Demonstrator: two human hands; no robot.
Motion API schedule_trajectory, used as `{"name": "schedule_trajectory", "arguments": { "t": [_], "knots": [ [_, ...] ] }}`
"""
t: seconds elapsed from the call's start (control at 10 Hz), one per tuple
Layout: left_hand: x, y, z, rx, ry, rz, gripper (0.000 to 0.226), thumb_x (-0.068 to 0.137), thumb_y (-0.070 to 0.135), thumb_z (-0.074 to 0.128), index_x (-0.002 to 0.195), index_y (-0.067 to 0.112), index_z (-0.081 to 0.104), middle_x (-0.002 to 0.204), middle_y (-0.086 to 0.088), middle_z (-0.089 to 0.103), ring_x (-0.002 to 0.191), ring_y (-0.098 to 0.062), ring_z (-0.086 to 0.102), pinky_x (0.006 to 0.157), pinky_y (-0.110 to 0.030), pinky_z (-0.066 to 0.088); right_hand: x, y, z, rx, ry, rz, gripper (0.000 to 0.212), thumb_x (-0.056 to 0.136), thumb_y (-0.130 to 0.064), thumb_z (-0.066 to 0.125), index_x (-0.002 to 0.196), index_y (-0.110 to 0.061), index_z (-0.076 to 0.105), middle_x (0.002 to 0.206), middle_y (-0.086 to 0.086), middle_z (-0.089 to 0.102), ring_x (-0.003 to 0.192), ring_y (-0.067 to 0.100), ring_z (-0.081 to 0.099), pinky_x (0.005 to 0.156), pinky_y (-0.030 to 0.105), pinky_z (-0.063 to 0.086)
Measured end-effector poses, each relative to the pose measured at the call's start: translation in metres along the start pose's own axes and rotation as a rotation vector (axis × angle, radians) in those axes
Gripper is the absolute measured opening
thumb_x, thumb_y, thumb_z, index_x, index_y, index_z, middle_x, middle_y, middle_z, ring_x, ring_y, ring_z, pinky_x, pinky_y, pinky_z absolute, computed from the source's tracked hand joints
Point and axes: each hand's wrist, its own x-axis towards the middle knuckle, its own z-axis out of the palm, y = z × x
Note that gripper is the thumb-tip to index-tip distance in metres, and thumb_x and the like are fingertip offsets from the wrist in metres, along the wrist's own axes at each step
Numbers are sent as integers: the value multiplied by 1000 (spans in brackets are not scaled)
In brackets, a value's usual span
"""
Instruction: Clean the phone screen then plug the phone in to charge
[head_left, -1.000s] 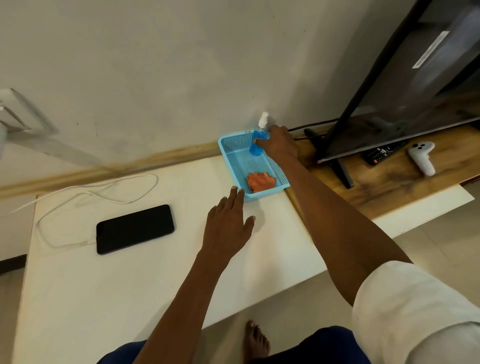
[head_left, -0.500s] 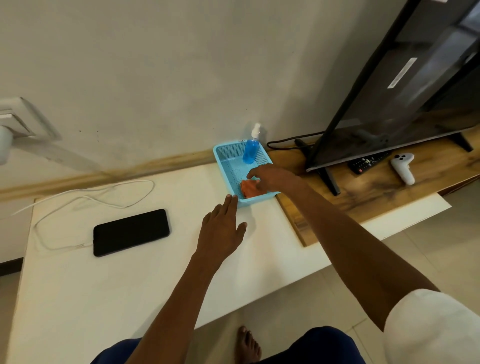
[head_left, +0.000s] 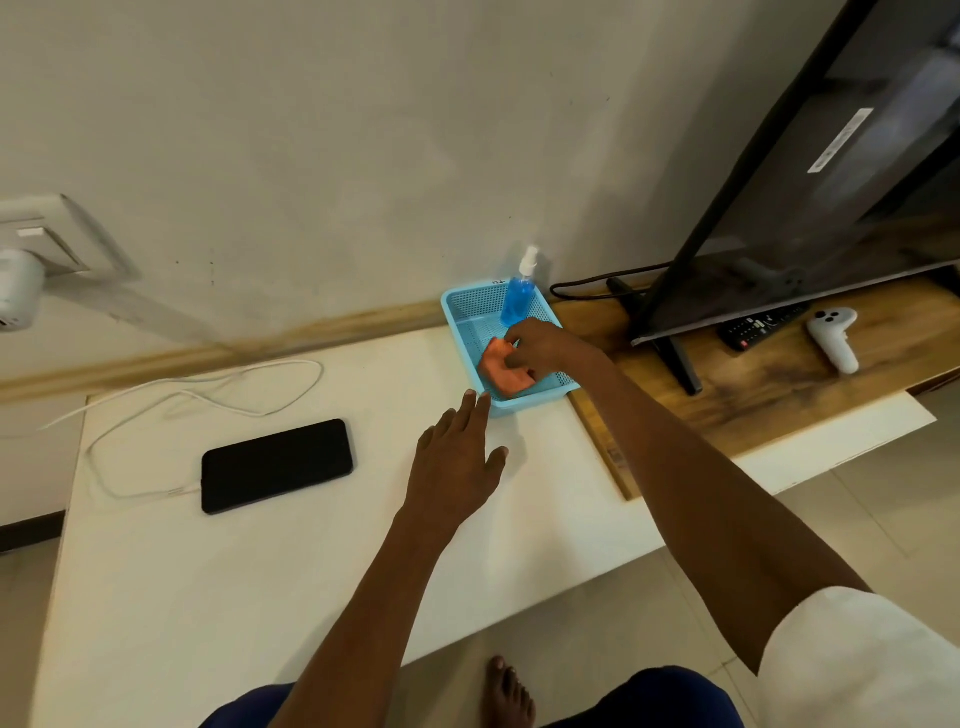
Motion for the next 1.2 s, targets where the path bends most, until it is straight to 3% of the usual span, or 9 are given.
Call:
{"name": "schedule_trajectory", "arguments": {
  "t": [0.1,0.4,0.5,0.7,0.8,0.9,1.0,1.1,1.2],
  "knots": [
    [0,0,0,-8,-6,-5,72,100,48,45,158,21,12,166,-1,11,149,-24,25,119,-42,28,-4,-3,1,343,-49,100,34,90,-15,69,121,-7,60,110,11,66,99,27,69,89,40,59],
    [0,0,0,-17,-5,-4,71,99,48,47,157,22,13,165,-2,14,149,-24,26,119,-41,29,-18,-7,6,141,-62,81,31,98,-14,58,125,2,60,119,22,64,112,33,63,102,40,51],
    [0,0,0,-11,2,2,70,100,46,46,157,22,14,165,-2,14,148,-24,28,118,-41,30,-18,-7,8,86,-76,72,31,96,-18,61,124,-3,62,117,17,66,109,32,65,98,37,54],
    [0,-1,-1,-12,0,-6,70,100,47,47,157,23,15,165,-2,14,149,-24,25,120,-41,27,-11,0,10,91,-45,56,29,91,-28,69,117,-16,63,107,7,66,86,20,64,67,20,51],
    [0,-1,-2,-6,8,0,69,100,47,47,157,23,16,165,-2,16,149,-25,26,119,-41,29,-11,4,4,131,20,81,32,89,-15,70,117,-28,62,102,-6,57,78,14,61,61,18,51],
    [-1,0,-4,-6,-1,1,70,100,46,47,157,21,16,165,-3,16,148,-25,28,118,-41,30,-12,10,8,-29,120,41,26,92,-11,64,109,-31,63,107,-8,60,71,12,58,53,15,39],
    [-3,2,-6,-24,-6,13,70,100,44,47,157,19,15,165,-3,16,147,-24,31,117,-41,32,-19,5,18,-207,99,-2,16,95,-27,61,109,-22,68,108,-1,67,71,13,55,60,19,41],
    [-5,1,-7,-19,-10,14,70,100,44,47,157,19,15,165,-4,17,147,-25,31,117,-41,31,-20,3,30,-200,64,1,27,96,-39,60,107,-16,69,103,4,68,83,18,61,80,28,52],
    [-3,1,-9,-18,3,12,70,100,44,47,157,19,15,165,-4,17,147,-24,30,118,-41,31,-25,2,20,-159,93,-7,21,97,-32,59,110,-18,69,112,2,67,84,17,58,78,26,47]
  ]
}}
